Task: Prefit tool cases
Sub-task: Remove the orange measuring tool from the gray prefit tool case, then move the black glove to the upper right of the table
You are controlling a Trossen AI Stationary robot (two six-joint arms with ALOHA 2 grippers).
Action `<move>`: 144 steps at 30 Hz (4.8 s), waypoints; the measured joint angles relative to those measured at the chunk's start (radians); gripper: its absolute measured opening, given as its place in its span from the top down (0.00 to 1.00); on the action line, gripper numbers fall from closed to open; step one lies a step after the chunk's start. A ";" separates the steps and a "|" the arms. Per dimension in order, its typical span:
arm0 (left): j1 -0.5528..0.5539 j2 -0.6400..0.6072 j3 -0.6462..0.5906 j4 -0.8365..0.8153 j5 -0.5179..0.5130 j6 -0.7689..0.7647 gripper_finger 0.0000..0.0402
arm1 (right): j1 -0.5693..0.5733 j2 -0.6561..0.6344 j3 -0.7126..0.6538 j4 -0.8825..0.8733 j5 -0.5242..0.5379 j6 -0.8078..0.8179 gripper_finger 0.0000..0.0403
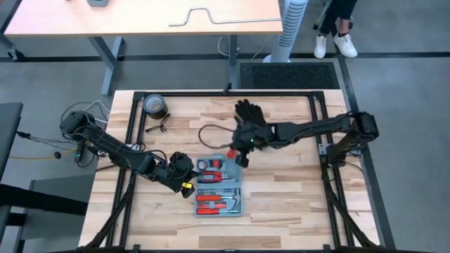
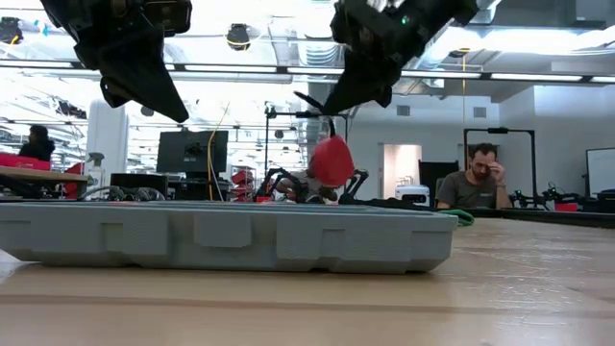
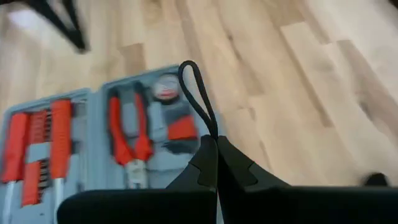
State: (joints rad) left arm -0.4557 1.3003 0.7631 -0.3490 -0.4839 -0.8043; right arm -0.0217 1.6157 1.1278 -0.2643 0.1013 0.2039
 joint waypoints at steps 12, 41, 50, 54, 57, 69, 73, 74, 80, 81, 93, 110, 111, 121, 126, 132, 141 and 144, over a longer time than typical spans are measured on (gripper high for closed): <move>0.000 0.000 0.000 0.001 0.000 -0.001 1.00 | -0.185 0.037 0.001 -0.147 -0.024 -0.004 1.00; 0.000 0.000 0.000 0.002 0.003 -0.009 1.00 | -0.390 0.041 -0.015 -0.075 -0.243 0.038 0.60; 0.000 0.000 0.000 0.003 0.007 -0.012 1.00 | -0.578 0.115 -0.169 0.009 -0.365 0.086 0.96; 0.000 0.000 0.000 0.001 0.014 -0.022 1.00 | -0.567 0.194 -0.168 0.038 -0.370 0.090 0.98; 0.000 0.000 0.000 -0.003 0.016 -0.035 1.00 | -0.547 0.228 -0.162 -0.013 -0.252 0.139 0.99; 0.000 0.000 0.000 -0.010 0.016 -0.047 1.00 | -0.586 0.187 -0.183 -0.235 0.291 0.536 1.00; 0.000 0.000 0.000 -0.013 0.014 -0.046 1.00 | -0.588 0.172 -0.212 -0.228 0.294 0.548 1.00; 0.000 0.000 0.000 -0.016 0.014 -0.046 1.00 | -0.584 0.172 -0.212 -0.226 0.297 0.549 1.00; 0.000 0.000 0.000 -0.021 0.010 -0.042 1.00 | -0.554 0.110 -0.222 -0.212 0.295 0.514 0.98; 0.000 0.000 0.000 -0.021 0.010 -0.042 1.00 | -0.545 0.087 -0.223 -0.213 0.292 0.486 0.97; 0.009 0.000 0.000 0.005 -0.023 0.026 1.00 | -0.322 -0.288 -0.217 -0.143 0.285 0.392 0.79; 0.227 0.011 0.000 -0.064 0.316 0.548 1.00 | 0.314 -0.085 -0.217 0.056 0.365 0.596 0.76; 0.237 0.011 0.000 -0.064 0.317 0.573 1.00 | 0.323 -0.066 -0.217 0.087 0.371 0.611 0.76; 0.281 0.059 0.000 -0.034 0.406 0.754 0.96 | 0.366 0.027 -0.216 0.276 0.365 0.660 0.76; 0.257 0.168 0.020 0.060 0.416 0.706 0.86 | 0.364 0.027 -0.216 0.268 0.349 0.637 0.76; 0.257 0.310 0.088 0.068 0.361 0.627 0.79 | 0.365 0.027 -0.216 0.264 0.340 0.636 0.76; 0.254 0.364 0.151 0.048 0.334 0.569 0.79 | 0.360 0.027 -0.216 0.214 0.304 0.623 0.76; 0.254 0.364 0.153 0.047 0.340 0.552 0.79 | 0.332 0.027 -0.216 0.188 0.216 0.626 0.76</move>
State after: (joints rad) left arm -0.2016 1.6642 0.9157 -0.3016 -0.1439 -0.2519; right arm 0.3104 1.6424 0.9123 -0.0766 0.3175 0.8302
